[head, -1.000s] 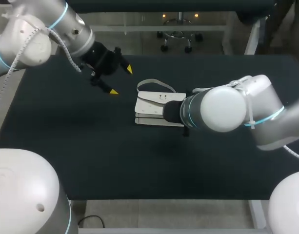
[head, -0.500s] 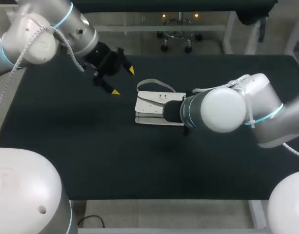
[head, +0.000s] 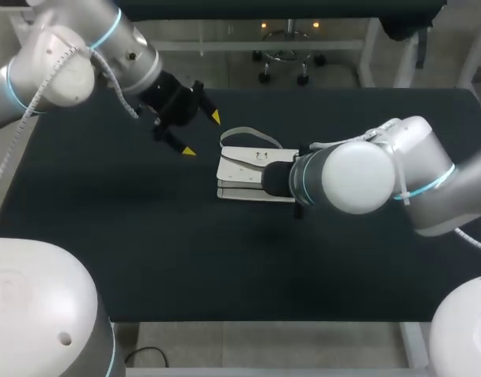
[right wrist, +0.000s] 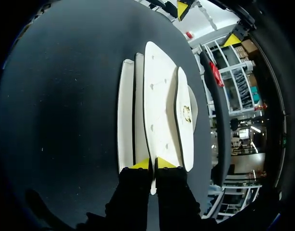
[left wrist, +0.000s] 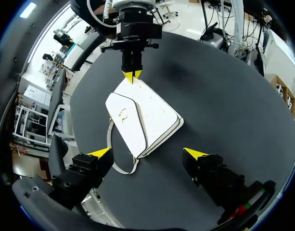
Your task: Pick up the bag, open it, inspect its contents, close it, and place it on the opposite side
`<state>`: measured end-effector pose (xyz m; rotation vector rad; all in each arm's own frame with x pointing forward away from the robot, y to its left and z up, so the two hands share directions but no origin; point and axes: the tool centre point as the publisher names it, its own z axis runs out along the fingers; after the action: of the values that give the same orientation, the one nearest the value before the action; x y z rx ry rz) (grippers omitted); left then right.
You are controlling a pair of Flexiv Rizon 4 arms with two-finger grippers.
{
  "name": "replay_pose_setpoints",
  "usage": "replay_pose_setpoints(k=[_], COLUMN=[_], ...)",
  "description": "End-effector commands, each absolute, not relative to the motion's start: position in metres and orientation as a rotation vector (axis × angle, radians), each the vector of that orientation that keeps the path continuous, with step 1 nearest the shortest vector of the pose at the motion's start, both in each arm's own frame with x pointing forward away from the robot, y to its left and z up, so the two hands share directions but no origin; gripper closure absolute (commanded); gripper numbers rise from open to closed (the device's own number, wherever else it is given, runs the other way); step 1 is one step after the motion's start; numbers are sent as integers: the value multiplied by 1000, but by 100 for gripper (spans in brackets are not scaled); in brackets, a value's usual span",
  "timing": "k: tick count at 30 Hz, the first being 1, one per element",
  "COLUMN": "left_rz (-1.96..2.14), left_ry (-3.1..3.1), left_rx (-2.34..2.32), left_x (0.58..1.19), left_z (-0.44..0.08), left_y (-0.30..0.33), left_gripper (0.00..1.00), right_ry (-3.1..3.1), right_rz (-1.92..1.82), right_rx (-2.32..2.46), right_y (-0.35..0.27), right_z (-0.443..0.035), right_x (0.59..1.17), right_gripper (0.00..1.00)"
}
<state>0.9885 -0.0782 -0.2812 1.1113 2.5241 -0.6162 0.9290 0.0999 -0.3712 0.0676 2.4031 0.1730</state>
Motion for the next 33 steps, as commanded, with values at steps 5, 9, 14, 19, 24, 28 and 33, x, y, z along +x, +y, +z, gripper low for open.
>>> replay_pose_setpoints(k=[5, 9, 14, 19, 24, 28, 33], left_rz=[-617, -639, -743, -794, -830, -872, -878], left_ry=[2519, 2486, 2408, 2381, 2373, 2358, 2370], left_rx=[1110, 1123, 1184, 1228, 1271, 1304, 1317], left_x=[987, 986, 988, 987, 985, 986, 988], left_z=[-282, -288, -296, -299, -304, -310, -317], left_y=[-78, -84, -97, -111, -125, -134, -145], left_gripper=[0, 0, 12, 27, 27, 29, 39], right_ry=[2392, 2392, 2392, 2392, 2392, 2392, 2392], right_rz=[186, 186, 186, 186, 186, 186, 186], right_rx=[64, 64, 64, 64, 64, 64, 64], right_y=[99, 99, 99, 99, 99, 99, 99], right_z=[-375, -375, -375, -375, -375, -375, -375], right_x=[928, 928, 928, 928, 928, 928, 928], right_gripper=[100, 100, 100, 100, 100, 100, 100])
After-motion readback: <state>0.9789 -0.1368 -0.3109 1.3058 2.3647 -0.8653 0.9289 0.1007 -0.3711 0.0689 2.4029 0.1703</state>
